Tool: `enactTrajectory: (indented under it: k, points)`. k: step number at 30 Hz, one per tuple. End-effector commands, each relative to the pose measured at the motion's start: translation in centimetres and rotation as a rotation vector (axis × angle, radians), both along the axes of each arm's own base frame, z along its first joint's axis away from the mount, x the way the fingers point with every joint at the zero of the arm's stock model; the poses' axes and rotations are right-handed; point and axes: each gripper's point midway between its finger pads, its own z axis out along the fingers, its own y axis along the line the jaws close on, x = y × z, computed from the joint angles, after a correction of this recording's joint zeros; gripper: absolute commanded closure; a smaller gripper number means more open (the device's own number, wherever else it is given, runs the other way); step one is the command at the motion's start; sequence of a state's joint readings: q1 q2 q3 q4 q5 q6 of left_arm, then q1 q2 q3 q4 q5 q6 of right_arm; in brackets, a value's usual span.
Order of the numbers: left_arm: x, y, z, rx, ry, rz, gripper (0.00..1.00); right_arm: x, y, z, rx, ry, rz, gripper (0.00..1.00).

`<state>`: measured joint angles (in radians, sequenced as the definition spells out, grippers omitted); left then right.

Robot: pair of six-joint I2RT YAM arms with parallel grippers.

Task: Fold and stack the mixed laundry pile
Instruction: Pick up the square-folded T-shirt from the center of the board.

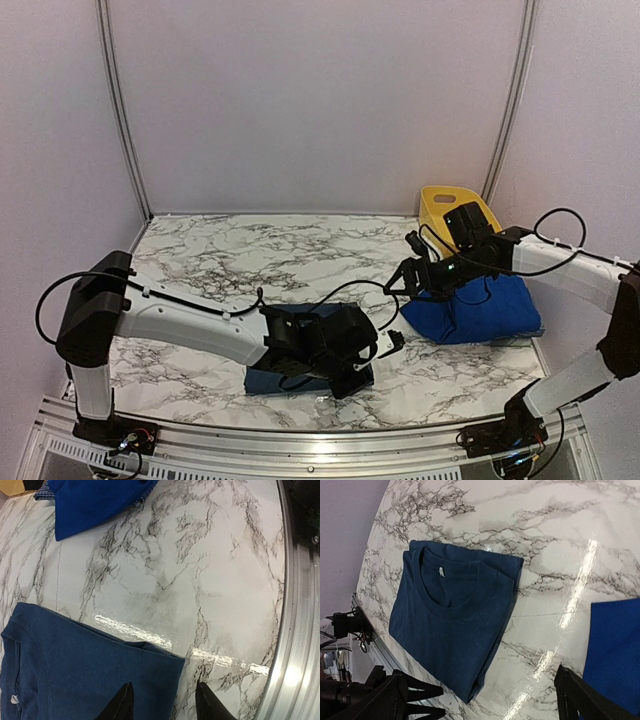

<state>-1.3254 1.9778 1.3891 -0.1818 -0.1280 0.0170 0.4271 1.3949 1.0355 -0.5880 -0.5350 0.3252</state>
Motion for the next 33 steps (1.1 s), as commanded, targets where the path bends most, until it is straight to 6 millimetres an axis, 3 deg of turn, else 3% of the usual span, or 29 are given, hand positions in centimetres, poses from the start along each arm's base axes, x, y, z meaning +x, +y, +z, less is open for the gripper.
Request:
enactTrajectory:
  k: [1, 4, 7, 9, 11, 13, 17, 20, 26, 31, 33]
  points:
    - [0.4, -1.5, -1.6, 0.012, -0.014, -0.023, 0.56, -2.2, -0.3, -0.3, 0.072, 0.066, -0.040, 0.01]
    - [0.2, -1.6, -3.7, 0.048, 0.005, -0.031, 0.57, -3.4, -0.5, -1.3, 0.087, 0.111, -0.045, 0.02]
    - [0.1, -1.1, -5.7, 0.085, 0.015, -0.029, 0.65, -4.1, -0.6, -2.0, 0.094, 0.140, -0.047, 0.02]
    - [-0.1, -1.0, -5.9, 0.080, 0.019, -0.036, 0.72, -4.6, -0.5, -2.5, 0.106, 0.169, -0.041, 0.04]
    - [0.0, -1.1, -4.8, 0.045, 0.014, -0.029, 0.87, -5.2, -0.3, -3.2, 0.127, 0.207, -0.040, 0.06]
    - [0.5, -1.4, -2.2, -0.047, 0.017, -0.009, 0.95, -5.9, 0.1, -3.8, 0.176, 0.257, -0.048, 0.08]
    - [1.9, -0.9, 2.0, -0.211, 0.035, 0.060, 1.00, -6.9, 0.7, -5.0, 0.271, 0.336, -0.082, 0.08]
    - [2.1, -0.9, 2.8, -0.239, 0.038, 0.064, 1.00, -7.1, 0.9, -5.6, 0.321, 0.381, -0.113, 0.08]
    - [2.2, -0.9, 3.8, -0.264, 0.029, 0.070, 1.00, -6.4, 2.6, -5.0, 0.422, 0.438, -0.160, 0.07]
    - [2.0, -1.1, 4.4, -0.283, 0.033, 0.061, 1.00, -6.5, 5.3, -5.4, 0.442, 0.496, -0.128, 0.07]
    - [2.2, -0.9, 4.5, -0.283, 0.024, 0.067, 1.00, -6.4, 6.3, -6.0, 0.423, 0.521, -0.118, 0.11]
